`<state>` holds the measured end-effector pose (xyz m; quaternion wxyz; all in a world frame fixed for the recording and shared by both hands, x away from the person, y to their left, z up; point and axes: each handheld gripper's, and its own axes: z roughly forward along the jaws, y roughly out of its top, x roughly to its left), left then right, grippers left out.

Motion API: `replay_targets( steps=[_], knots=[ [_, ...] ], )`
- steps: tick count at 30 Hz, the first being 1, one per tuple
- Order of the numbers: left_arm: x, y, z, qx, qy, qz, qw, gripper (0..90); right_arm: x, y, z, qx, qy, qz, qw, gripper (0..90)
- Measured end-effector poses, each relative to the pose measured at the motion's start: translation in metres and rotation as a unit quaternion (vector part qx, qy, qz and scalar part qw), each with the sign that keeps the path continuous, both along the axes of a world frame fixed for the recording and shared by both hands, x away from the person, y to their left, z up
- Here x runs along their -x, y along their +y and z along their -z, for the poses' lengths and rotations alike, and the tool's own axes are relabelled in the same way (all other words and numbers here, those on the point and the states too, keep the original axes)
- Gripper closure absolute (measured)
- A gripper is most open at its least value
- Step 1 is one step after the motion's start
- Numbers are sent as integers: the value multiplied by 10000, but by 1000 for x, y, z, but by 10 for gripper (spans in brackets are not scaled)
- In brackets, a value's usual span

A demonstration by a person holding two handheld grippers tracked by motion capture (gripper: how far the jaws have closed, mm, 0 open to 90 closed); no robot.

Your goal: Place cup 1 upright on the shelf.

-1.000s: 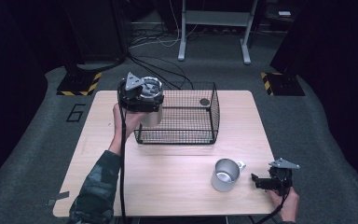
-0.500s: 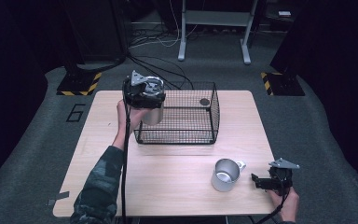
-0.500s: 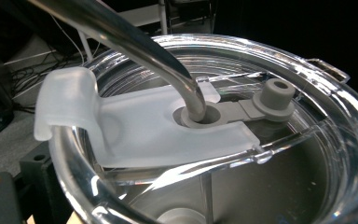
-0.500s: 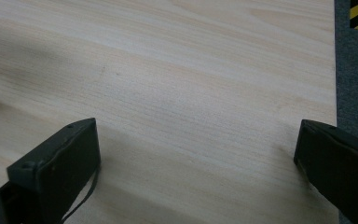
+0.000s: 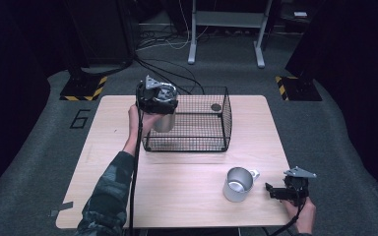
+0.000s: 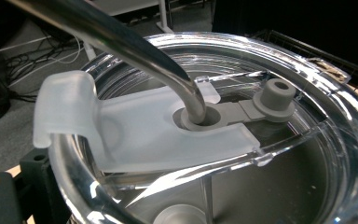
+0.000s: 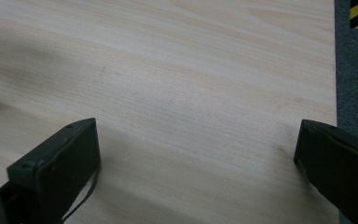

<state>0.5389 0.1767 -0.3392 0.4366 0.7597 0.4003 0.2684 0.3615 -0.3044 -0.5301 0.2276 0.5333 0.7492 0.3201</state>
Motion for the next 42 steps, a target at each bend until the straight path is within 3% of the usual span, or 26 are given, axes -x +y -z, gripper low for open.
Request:
replay_targets(
  steps=[28, 42],
  knots=[
    [-26, -13, 30, -287, 546, -89, 9981, 33, 0, 0, 0, 3, -3, 0, 10000, 0],
    [-35, -15, 42, -272, 706, -195, 9969, 33, 0, 0, 0, 10, -3, -1, 10000, 0]
  ],
)
